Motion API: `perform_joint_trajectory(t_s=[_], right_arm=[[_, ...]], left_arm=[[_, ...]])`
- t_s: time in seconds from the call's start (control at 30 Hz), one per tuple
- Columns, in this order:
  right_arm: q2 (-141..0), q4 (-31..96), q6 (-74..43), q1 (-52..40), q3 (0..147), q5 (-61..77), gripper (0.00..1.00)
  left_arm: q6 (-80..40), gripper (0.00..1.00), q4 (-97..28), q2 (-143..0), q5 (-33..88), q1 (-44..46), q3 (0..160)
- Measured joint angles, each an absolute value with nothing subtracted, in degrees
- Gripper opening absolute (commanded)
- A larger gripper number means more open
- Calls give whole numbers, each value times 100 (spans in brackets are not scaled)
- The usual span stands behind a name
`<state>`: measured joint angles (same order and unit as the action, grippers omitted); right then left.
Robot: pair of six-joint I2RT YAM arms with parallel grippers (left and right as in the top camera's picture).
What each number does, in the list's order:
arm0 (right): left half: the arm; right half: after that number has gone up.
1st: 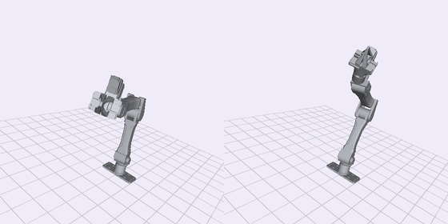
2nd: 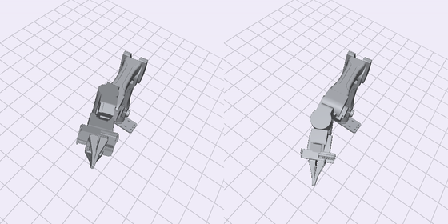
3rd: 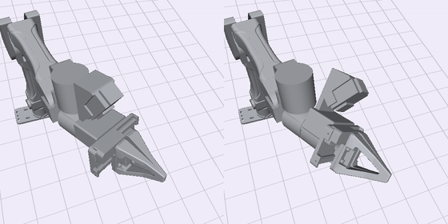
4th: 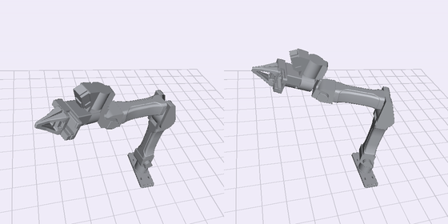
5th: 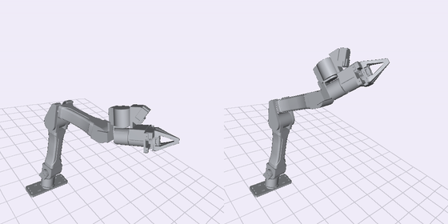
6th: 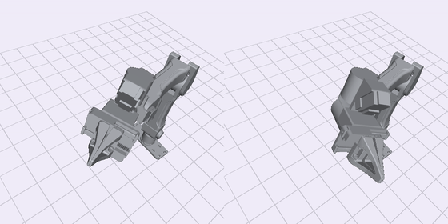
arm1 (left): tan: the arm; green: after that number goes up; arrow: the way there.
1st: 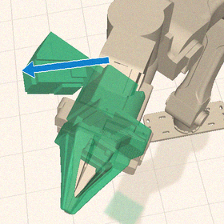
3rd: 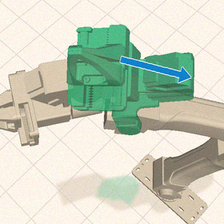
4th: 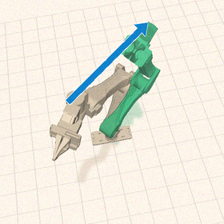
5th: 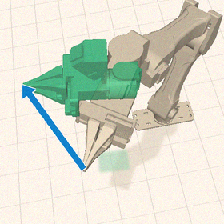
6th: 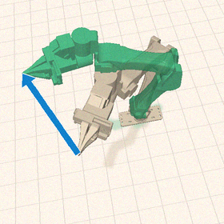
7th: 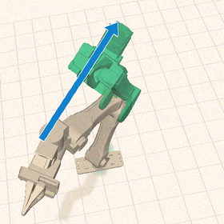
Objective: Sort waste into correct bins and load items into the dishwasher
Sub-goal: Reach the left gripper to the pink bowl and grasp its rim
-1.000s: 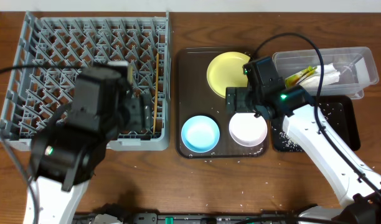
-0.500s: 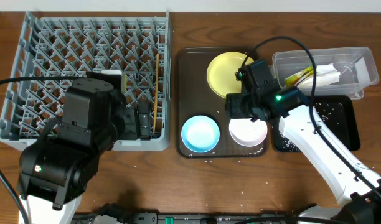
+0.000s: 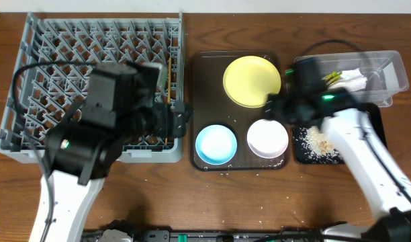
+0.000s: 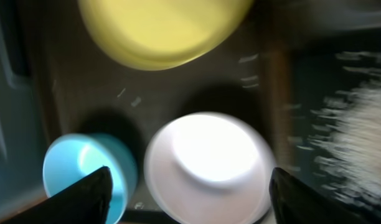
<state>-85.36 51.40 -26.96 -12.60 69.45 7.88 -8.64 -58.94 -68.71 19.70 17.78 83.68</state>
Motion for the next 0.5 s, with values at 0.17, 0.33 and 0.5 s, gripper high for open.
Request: perform_joint_trajectory(t_s=[0.17,0.33,0.5], right_arm=[[-7601,5457,-2786,211,6938,805,99],[-7164,5640,-2805,825,6941,843,99],[-7183,5640,-2805,836,6941,862,99]], left_arm=[[-810,85,-5614,-7354,2255,2010,8370],[-672,78,-5181,-8764,2112,2961,8420],[-569,70,-4735,-10147,1813,3579,8418]])
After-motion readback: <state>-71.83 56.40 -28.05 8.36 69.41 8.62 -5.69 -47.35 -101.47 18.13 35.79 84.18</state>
